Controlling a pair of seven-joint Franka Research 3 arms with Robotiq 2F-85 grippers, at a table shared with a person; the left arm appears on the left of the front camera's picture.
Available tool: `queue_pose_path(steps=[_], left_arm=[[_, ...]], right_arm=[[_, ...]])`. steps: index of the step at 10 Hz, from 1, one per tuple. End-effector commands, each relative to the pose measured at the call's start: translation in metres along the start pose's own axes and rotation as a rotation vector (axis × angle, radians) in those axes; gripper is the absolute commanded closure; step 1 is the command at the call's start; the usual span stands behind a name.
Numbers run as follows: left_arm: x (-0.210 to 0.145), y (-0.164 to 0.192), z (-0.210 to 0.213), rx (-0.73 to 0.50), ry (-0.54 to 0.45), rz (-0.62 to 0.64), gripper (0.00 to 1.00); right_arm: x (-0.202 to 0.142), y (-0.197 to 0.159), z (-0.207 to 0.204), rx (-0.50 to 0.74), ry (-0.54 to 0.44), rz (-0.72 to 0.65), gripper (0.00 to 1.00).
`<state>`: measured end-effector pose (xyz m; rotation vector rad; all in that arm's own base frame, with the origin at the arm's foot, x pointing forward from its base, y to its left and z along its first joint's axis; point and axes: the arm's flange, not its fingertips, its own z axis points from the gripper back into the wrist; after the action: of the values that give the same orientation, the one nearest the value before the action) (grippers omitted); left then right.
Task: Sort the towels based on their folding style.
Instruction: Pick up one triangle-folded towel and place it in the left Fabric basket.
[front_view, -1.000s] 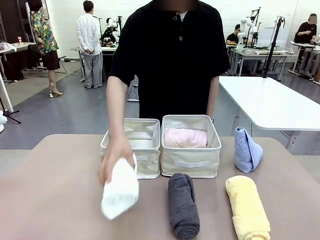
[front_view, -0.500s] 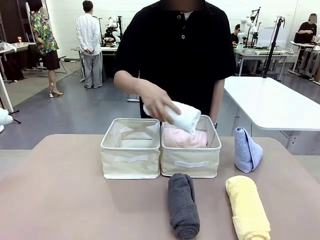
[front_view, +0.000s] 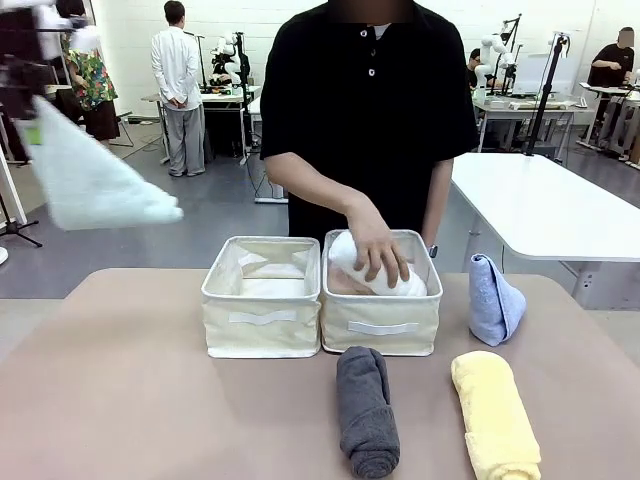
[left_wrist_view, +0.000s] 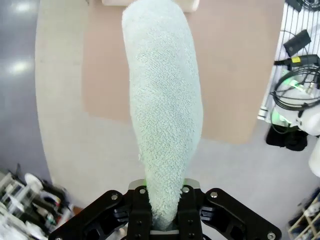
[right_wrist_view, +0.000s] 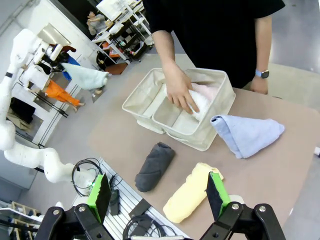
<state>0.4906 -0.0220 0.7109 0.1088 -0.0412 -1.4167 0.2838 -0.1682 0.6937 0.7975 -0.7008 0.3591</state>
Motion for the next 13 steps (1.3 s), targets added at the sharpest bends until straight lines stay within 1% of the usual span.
queue_pose_path(steps=[1, 2, 4, 6, 9, 13], left_arm=[[0.030, 0.038, 0.002, -0.043, -0.053, -0.094, 0.85], [0.057, 0.049, -0.009, -0.054, -0.060, -0.126, 0.85], [0.095, 0.064, -0.024, -0.094, -0.080, -0.180, 0.85], [0.128, 0.063, -0.034, -0.092, -0.110, -0.194, 0.85], [0.163, 0.058, -0.050, -0.112, -0.093, -0.207, 0.85], [0.200, 0.046, -0.090, -0.096, -0.042, -0.220, 0.85]], right_arm=[[0.001, 0.000, -0.001, 0.027, -0.020, 0.010, 0.00], [0.001, 0.000, -0.001, 0.027, -0.020, 0.010, 0.00], [0.001, 0.000, -0.001, 0.027, -0.020, 0.010, 0.00], [0.001, 0.000, -0.001, 0.027, -0.020, 0.010, 0.00], [0.001, 0.000, -0.001, 0.027, -0.020, 0.010, 0.00], [0.001, 0.000, -0.001, 0.027, -0.020, 0.010, 0.00]])
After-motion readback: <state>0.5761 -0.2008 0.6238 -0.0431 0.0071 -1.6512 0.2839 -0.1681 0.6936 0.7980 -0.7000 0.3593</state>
